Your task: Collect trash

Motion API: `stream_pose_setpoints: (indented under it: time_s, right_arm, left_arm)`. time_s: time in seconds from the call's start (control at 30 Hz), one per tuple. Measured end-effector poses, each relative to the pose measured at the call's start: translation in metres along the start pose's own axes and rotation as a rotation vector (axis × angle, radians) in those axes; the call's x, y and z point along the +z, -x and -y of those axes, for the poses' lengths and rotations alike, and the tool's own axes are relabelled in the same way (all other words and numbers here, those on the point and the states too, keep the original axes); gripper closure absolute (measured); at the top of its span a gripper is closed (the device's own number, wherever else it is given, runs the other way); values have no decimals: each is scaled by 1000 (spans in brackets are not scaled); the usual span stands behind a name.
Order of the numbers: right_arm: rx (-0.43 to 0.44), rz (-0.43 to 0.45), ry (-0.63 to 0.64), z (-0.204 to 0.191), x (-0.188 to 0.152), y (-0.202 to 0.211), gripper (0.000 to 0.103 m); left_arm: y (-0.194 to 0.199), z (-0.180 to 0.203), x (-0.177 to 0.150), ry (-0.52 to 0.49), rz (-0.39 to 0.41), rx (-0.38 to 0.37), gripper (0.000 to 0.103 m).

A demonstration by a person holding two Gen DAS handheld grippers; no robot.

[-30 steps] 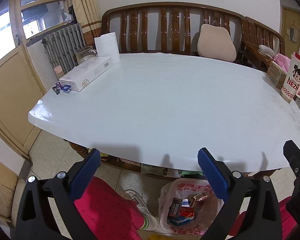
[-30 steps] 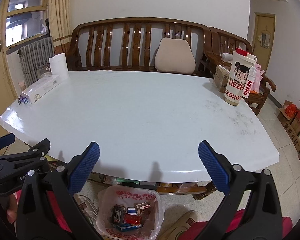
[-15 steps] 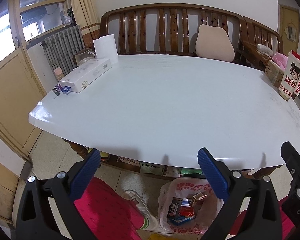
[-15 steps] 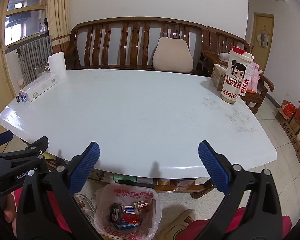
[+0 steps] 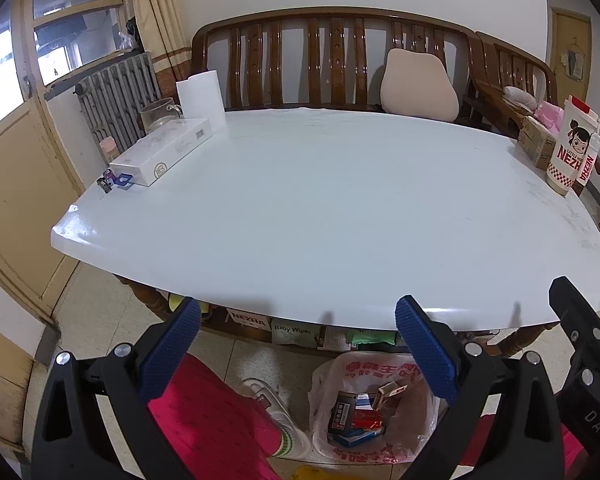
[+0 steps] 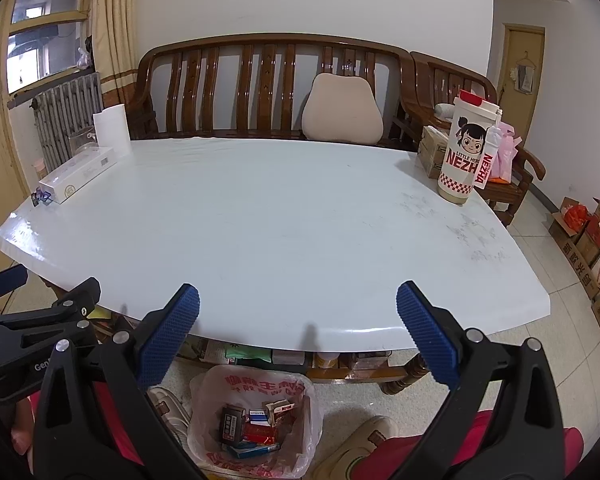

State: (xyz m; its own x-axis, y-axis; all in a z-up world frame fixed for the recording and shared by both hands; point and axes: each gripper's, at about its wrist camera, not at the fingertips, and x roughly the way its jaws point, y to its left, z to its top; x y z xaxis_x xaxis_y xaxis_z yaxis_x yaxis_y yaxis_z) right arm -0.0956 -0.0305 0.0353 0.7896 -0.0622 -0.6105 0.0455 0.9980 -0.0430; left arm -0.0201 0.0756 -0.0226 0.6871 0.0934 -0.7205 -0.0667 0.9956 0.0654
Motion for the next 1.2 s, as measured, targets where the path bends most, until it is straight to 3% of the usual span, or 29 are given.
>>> stream_pose_setpoints:
  time_s: [0.27, 0.4, 1.2]
  right_arm:
    - [-3, 0, -3, 0, 0, 2, 6]
    - [-3, -1, -4, 0, -1, 2, 6]
    - [-9, -3, -5, -2, -5, 2, 6]
  left_arm:
    - [4, 0, -1, -2, 27, -35, 8]
    - [9, 3, -3, -19, 55, -16, 8]
    - [8, 7, -3, -19, 20, -21, 8]
